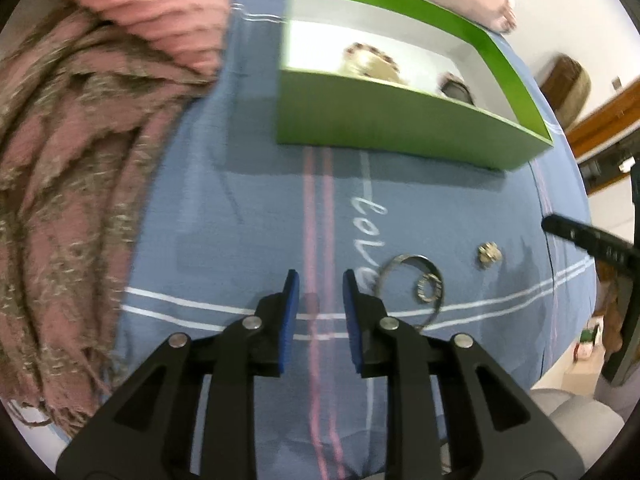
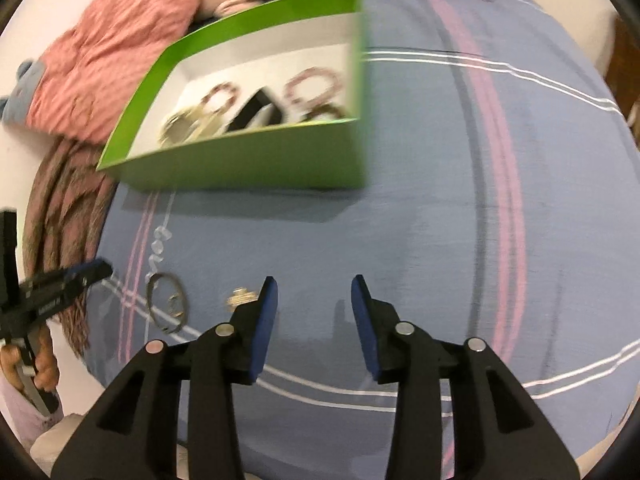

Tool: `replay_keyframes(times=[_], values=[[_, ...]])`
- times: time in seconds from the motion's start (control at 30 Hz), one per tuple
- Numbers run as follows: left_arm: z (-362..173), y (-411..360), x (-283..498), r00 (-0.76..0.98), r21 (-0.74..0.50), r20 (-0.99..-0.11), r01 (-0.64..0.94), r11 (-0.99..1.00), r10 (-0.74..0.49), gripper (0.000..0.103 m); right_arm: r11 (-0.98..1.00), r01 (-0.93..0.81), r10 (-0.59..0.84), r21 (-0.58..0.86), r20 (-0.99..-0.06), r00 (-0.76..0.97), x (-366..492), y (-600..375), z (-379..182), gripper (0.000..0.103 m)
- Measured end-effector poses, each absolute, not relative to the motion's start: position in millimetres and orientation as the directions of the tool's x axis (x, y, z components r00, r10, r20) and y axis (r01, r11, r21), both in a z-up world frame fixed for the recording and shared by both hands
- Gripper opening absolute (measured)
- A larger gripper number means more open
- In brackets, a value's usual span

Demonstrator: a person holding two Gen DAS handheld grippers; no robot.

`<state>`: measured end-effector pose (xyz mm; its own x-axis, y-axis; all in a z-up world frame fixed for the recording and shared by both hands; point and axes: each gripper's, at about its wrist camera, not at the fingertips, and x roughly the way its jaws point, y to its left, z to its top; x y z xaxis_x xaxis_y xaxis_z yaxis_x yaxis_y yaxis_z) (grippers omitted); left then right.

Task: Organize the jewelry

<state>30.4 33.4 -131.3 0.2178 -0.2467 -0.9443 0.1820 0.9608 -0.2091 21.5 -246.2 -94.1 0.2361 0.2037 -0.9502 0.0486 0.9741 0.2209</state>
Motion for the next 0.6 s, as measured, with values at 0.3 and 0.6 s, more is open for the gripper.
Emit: replay_keyframes(times=[0.3,0.6], values=[[-152.9,-20.0,22.5,0.139,-0.190,-0.960,0.319,0.929,-0.244,0.026,0.975,0.063,0.198,0.215,-0.959,0.204,17.6,-253.2,-106.2,0.038],[-159.7,-27.9,26.8,0.158,-0.148,-0.965,0.323,0.935,-0.208,0.004,0.975,0.034,0.209,0.219,-0.961,0.179,16.1,-238.3,-113.7,0.038]])
